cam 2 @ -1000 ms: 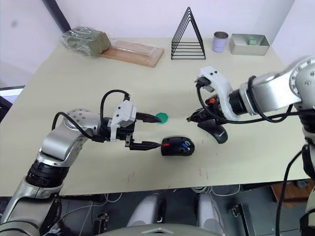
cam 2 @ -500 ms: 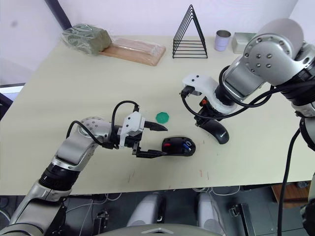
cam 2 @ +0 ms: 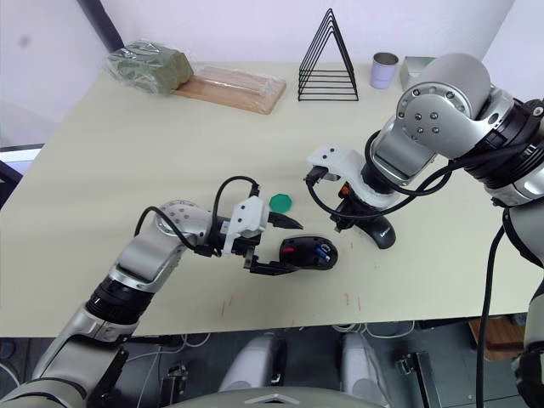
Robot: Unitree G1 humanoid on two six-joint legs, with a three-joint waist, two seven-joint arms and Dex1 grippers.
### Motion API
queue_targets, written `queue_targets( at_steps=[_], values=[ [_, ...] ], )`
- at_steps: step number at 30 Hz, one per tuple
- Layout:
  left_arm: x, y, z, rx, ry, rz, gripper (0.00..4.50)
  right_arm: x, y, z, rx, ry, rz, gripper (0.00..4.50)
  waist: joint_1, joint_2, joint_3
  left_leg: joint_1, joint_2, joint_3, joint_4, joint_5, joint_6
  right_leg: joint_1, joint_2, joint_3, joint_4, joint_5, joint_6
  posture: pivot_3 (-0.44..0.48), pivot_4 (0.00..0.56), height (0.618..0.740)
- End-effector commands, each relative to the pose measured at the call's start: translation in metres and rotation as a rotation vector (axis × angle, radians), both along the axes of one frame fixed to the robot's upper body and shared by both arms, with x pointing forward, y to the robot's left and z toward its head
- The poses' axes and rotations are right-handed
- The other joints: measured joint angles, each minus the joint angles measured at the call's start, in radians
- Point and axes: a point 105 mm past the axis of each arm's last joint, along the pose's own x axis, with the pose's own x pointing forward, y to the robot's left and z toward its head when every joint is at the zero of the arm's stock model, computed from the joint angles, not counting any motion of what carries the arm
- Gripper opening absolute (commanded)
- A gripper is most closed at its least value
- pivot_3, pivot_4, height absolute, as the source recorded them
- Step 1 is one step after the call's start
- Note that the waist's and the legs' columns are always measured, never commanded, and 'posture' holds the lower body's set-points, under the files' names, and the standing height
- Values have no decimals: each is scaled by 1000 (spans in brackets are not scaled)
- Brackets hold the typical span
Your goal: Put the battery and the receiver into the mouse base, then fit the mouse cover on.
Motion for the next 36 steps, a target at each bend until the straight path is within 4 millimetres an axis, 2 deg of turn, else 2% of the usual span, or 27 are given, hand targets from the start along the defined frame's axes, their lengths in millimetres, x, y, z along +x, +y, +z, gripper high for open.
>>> queue_targets(
  at_steps=[1,9,28,29,30,31,33,36],
  values=[
    [1,-4,5,-3,-44,-24,4466,-1,3,8,27,-16,12,0,0,0,0,0,0,0,0,0,0,0,0,0,0,0,0,0,150,740],
    [7,-10,-7,25,-71,-34,4466,-3,5,2,44,10,2,0,2,0,0,0,0,0,0,0,0,0,0,0,0,0,0,0,150,740],
    [10,-31,-16,37,-93,-104,4466,-2,4,-2,57,5,-23,0,2,0,0,0,0,0,1,0,0,0,0,0,1,1,0,0,150,740],
    [10,-32,-17,38,-94,-107,3900,-2,5,-2,58,3,-24,0,2,0,0,0,0,0,1,0,0,0,0,0,1,1,0,0,150,740],
    [10,-32,-17,38,-94,-108,3779,-2,5,-3,58,3,-24,0,2,0,0,0,0,0,1,0,0,0,0,0,1,1,0,0,150,740],
    [10,-33,-17,37,-94,-109,3189,-2,5,-3,59,2,-25,0,2,0,0,0,1,0,1,0,0,0,0,0,1,1,0,0,150,740],
    [9,-34,-17,36,-94,-110,3015,-2,4,-4,59,2,-25,0,3,0,-1,0,1,0,1,0,0,0,0,0,1,1,0,0,150,740],
    [8,-35,-16,32,-100,-103,3009,-2,4,-8,56,6,-30,0,3,0,-1,0,1,0,1,0,0,0,-1,0,1,1,1,0,150,740]
  ],
)
